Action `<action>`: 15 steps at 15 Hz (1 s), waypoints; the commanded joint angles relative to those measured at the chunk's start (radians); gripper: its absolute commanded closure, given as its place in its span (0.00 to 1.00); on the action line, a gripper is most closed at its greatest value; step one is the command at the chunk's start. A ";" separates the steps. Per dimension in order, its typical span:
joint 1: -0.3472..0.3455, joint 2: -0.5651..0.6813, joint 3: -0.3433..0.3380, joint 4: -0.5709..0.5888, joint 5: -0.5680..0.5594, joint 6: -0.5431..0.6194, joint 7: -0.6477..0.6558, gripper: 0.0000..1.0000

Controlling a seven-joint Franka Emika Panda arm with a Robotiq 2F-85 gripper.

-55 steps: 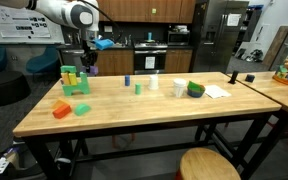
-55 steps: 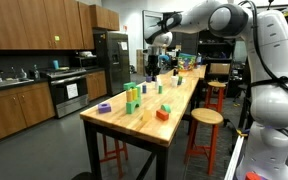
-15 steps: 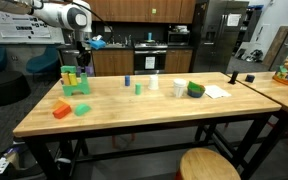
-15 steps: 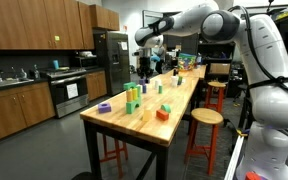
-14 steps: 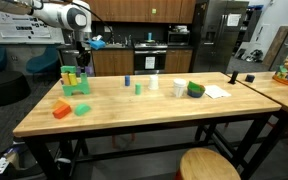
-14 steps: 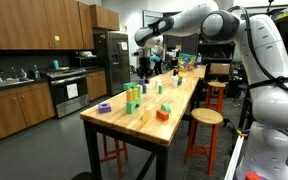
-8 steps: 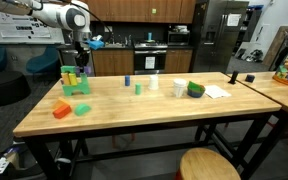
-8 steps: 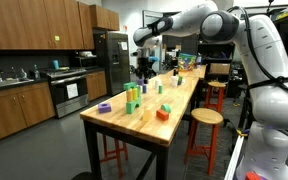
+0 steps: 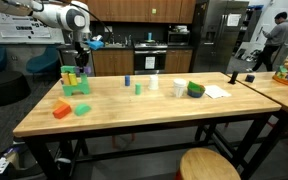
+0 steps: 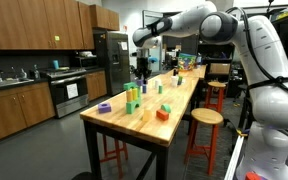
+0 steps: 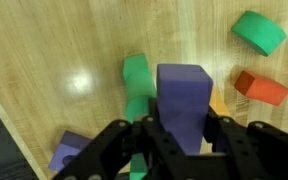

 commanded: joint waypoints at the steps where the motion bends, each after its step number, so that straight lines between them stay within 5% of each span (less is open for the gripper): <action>1: 0.004 0.007 0.009 0.030 -0.016 -0.036 -0.042 0.84; 15: 0.014 0.012 0.015 0.047 -0.017 -0.070 -0.097 0.84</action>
